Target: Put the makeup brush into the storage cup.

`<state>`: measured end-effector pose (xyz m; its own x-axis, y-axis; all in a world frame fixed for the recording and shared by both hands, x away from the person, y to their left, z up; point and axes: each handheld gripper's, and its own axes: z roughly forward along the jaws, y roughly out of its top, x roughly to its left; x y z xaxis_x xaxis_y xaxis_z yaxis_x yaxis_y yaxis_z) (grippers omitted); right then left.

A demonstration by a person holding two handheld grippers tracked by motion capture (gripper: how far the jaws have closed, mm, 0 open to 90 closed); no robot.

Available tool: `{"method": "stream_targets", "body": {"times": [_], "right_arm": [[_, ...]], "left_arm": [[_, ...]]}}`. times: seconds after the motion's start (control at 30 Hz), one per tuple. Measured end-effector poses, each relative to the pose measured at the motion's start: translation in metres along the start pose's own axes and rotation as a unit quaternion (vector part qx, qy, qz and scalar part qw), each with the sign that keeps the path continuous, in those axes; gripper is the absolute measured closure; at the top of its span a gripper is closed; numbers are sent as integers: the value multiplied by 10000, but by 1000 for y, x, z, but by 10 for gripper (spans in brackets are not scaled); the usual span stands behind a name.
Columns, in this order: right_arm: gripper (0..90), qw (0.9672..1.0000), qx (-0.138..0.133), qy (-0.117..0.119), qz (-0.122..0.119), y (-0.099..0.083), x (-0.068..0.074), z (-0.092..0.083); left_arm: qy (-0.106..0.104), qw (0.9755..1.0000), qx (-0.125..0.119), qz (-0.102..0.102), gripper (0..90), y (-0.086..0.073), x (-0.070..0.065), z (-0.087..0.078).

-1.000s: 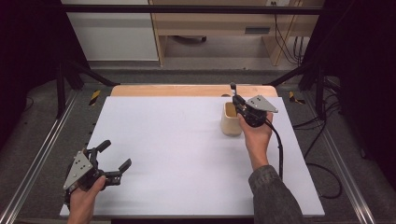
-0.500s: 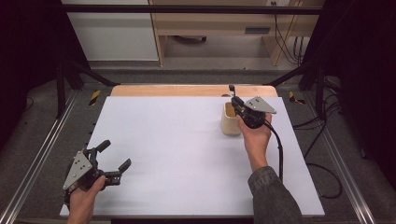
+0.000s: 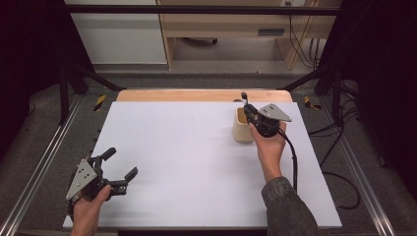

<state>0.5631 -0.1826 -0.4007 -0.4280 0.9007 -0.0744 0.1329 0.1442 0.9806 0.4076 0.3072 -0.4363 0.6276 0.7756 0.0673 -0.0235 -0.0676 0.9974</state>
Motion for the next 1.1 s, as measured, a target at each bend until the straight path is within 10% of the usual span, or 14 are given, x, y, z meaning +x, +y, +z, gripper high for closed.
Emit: {"method": "stream_targets", "body": {"times": [0.6,1.1], "right_arm": [[701,9992,-378,129,21,16,3,-27],[425,9992,-224,225,239,17,9,-25]], "left_arm": [[16,10000,56,60,5,-1,-1,1],[-48,10000,2,48,4,0,-2,-2]]}}
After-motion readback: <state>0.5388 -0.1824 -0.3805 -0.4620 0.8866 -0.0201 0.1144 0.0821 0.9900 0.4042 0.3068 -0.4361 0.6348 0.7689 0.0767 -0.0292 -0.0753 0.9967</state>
